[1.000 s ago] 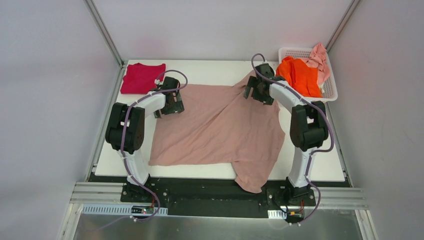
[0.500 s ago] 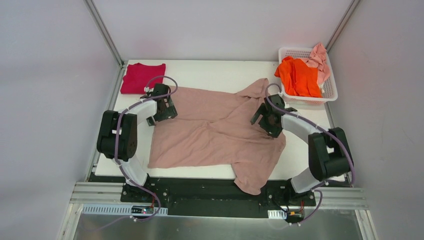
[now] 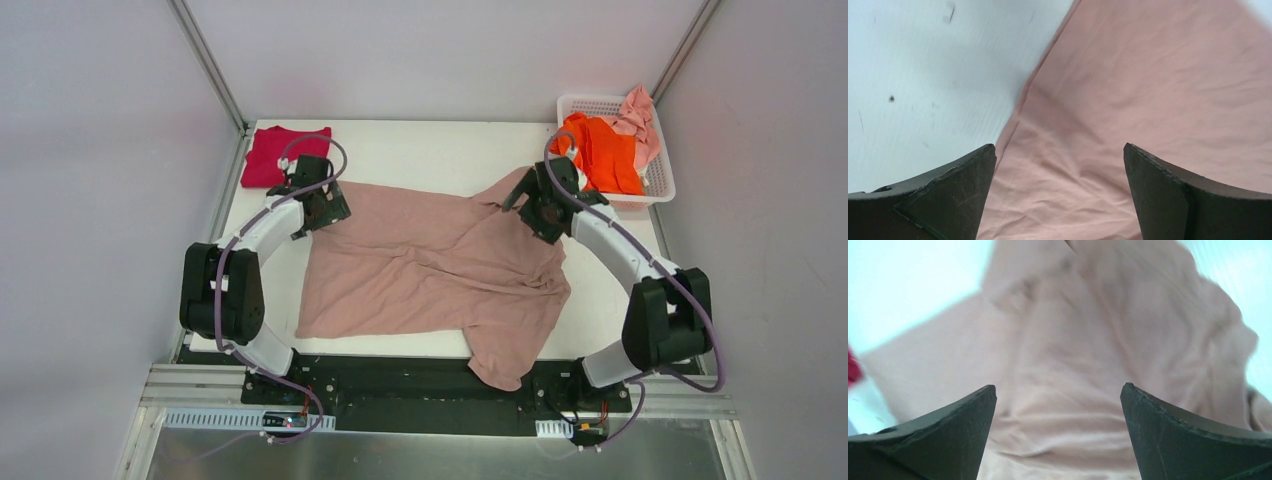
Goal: Fold and stack the t-shirts
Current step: Flatten out the tshirt
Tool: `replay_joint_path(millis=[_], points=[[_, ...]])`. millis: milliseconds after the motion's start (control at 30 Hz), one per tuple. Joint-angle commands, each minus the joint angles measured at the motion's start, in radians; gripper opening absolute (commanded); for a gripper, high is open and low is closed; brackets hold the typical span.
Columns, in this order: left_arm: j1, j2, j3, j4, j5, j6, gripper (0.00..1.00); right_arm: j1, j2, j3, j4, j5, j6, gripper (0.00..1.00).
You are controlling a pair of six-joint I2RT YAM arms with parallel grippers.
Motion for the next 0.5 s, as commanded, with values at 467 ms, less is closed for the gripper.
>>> replay_joint_path(millis=[467], points=[[-0.135,0.102,0.087,0.076,0.237,0.021,0.99,0.008,0.517,0.432,0.143,0.122,0.179,0.99]])
